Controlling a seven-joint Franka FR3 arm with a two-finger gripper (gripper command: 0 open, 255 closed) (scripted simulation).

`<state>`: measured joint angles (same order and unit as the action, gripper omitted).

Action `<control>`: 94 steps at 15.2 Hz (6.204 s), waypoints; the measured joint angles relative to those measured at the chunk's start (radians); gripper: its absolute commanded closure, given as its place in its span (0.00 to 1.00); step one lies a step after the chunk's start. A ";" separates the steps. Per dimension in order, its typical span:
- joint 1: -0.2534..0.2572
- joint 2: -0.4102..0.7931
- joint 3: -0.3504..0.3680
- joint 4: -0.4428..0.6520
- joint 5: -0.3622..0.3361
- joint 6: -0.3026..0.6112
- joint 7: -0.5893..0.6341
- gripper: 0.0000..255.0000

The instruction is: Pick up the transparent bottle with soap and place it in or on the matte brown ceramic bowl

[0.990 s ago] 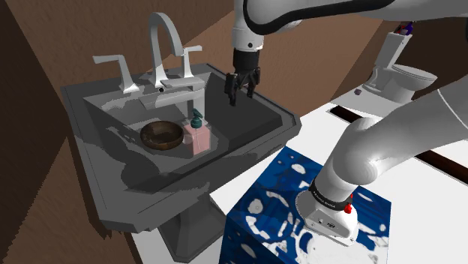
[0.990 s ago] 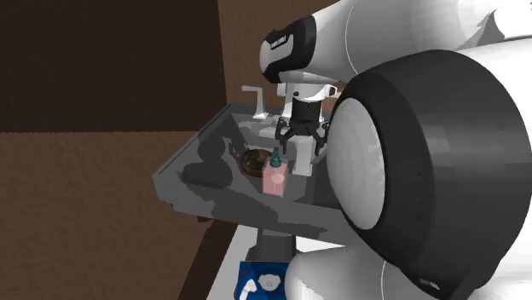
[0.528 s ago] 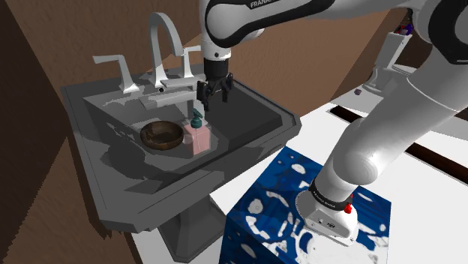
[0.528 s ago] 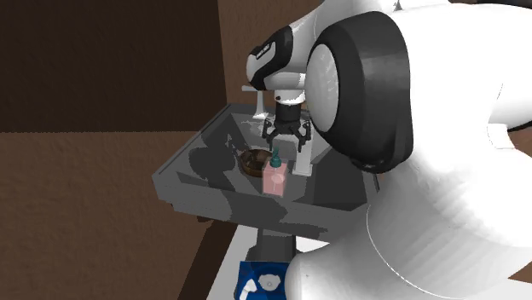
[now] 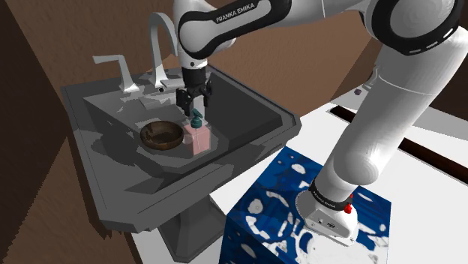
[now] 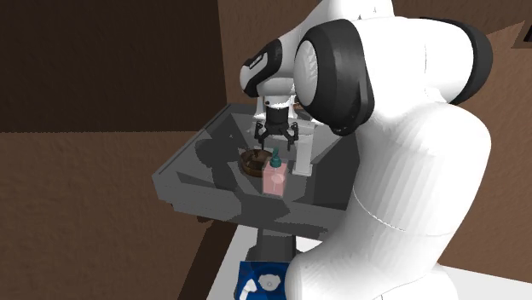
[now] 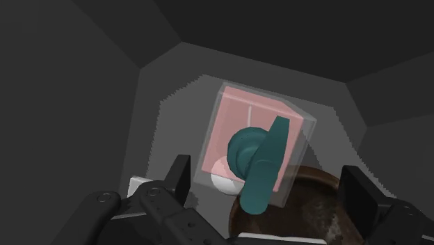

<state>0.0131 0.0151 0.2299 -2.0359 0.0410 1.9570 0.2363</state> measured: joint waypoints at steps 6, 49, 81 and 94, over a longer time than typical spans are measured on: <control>0.003 0.008 0.001 -0.046 -0.007 0.082 0.008 0.00; 0.008 0.003 0.007 0.248 -0.002 -0.246 0.024 1.00; 0.114 0.491 0.034 0.837 -0.115 -0.344 0.141 1.00; 0.110 0.498 0.036 0.742 -0.116 -0.282 0.143 0.00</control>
<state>0.1234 0.5129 0.2657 -1.2937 -0.0746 1.6750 0.3795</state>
